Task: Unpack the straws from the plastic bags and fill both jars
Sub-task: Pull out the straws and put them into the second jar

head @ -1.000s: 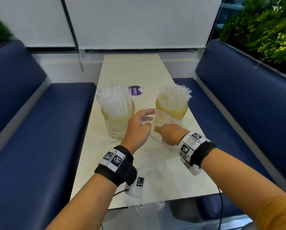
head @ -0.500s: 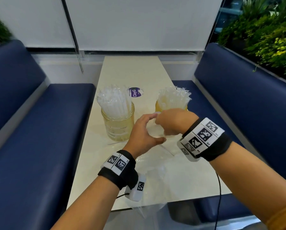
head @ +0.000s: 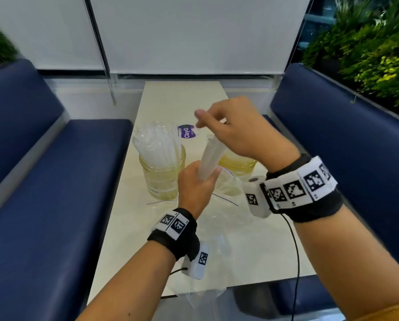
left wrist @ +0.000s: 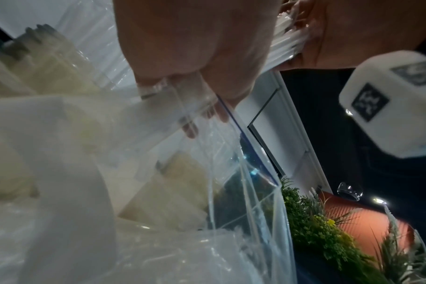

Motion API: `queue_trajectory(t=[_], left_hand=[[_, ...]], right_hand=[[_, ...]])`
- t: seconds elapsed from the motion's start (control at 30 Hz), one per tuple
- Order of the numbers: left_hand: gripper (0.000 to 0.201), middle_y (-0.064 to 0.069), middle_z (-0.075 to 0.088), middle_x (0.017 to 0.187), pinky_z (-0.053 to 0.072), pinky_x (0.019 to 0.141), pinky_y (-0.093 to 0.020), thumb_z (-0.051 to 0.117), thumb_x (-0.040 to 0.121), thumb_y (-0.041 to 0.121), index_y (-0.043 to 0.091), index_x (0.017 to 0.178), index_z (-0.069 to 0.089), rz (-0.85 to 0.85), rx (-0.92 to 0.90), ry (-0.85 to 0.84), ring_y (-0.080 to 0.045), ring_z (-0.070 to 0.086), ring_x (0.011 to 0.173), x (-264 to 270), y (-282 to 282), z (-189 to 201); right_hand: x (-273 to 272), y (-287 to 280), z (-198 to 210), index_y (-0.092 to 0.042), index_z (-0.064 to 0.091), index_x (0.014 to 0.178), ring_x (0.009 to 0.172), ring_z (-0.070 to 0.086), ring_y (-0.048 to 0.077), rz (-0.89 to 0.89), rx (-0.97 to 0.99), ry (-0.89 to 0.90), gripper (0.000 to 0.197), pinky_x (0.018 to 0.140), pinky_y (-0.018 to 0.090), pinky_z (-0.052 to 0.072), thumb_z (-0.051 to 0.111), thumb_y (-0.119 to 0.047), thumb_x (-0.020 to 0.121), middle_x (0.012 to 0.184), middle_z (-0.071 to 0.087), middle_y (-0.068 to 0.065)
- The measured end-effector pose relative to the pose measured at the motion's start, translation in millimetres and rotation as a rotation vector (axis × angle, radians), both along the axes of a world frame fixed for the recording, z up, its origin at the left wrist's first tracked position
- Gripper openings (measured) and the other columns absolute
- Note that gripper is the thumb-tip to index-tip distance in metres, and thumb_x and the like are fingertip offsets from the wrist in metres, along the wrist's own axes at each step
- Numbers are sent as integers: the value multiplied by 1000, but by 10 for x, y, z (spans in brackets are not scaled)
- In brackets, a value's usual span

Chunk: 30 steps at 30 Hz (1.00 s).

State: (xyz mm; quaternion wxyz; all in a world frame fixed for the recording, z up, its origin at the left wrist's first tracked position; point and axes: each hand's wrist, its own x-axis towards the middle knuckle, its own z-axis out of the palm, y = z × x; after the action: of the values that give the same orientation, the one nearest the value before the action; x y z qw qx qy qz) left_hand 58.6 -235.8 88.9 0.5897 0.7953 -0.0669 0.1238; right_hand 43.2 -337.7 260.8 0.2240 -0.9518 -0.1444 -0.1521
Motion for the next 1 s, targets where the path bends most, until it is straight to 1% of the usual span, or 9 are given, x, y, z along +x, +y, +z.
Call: queue_trajectory(t=[0.13, 0.2, 0.27, 0.37, 0.43, 0.5, 0.6, 0.8, 1.0], left_hand=[[30, -8, 70, 72, 54, 61, -53, 69, 79, 40, 10, 78, 63, -37, -30, -21, -32, 66, 70, 13, -28, 50], [27, -9, 71, 75, 54, 63, -54, 67, 79, 37, 10, 79, 63, -30, -48, -11, -32, 67, 73, 9, -5, 36], [22, -5, 72, 78, 56, 66, -50, 67, 83, 35, 13, 84, 65, -44, -49, -4, -25, 68, 76, -4, 25, 41], [16, 5, 74, 92, 59, 71, -31, 63, 92, 29, 26, 107, 67, -62, -26, -52, -10, 70, 85, 12, 53, 89], [20, 8, 70, 91, 55, 71, -18, 60, 95, 24, 23, 115, 62, -31, -28, -59, -12, 68, 86, 38, 60, 116], [11, 6, 66, 78, 53, 64, -17, 57, 93, 26, 17, 98, 62, -7, 34, -18, -19, 66, 78, 42, 71, 129], [27, 1, 67, 69, 50, 57, -31, 63, 77, 42, 16, 76, 62, -35, 15, 58, -19, 62, 66, 18, 108, 73], [30, 6, 72, 95, 55, 72, -21, 86, 75, 15, 10, 99, 70, -115, -140, 121, 5, 64, 73, -49, 130, -23], [32, 1, 71, 103, 55, 72, -15, 83, 81, 17, 12, 110, 69, -134, -128, 94, 3, 66, 76, -55, 252, -6]], right_hand=[[75, 169, -428, -18, 78, 99, 88, 68, 16, 65, 4, 15, 47, 81, 41, 54, 42, -50, 100, 93, 76, -2], [87, 195, -546, -20, 68, 119, 95, 67, 10, 103, 289, -41, 40, 86, 36, 55, 55, -49, 96, 105, 71, -5], [64, 195, -635, -28, 48, 135, 101, 64, 4, 82, 596, -96, 62, 90, 24, 54, 77, -45, 82, 114, 64, -7], [25, 279, -881, -34, 45, 129, 101, 67, 6, -33, 797, 1, 81, 91, 25, 55, 91, -44, 63, 111, 67, -3], [49, 365, -1043, -21, 61, 113, 89, 72, 10, -33, 885, 151, 50, 86, 36, 58, 88, -33, 73, 95, 73, -2], [78, 421, -1076, -14, 65, 95, 74, 72, 14, 17, 963, 210, 16, 78, 39, 58, 77, -19, 86, 79, 71, 0], [135, 410, -818, -15, 61, 90, 61, 62, 14, 94, 893, 157, 9, 67, 37, 55, 69, -18, 93, 69, 62, 0], [348, 108, 241, -7, 54, 96, 53, 52, 13, 264, 1020, -88, 10, 57, 34, 52, 63, -12, 96, 68, 53, 2], [782, -429, 553, -4, 53, 99, 60, 55, 15, 229, 920, -332, 18, 63, 35, 53, 61, -19, 98, 72, 56, 1]])
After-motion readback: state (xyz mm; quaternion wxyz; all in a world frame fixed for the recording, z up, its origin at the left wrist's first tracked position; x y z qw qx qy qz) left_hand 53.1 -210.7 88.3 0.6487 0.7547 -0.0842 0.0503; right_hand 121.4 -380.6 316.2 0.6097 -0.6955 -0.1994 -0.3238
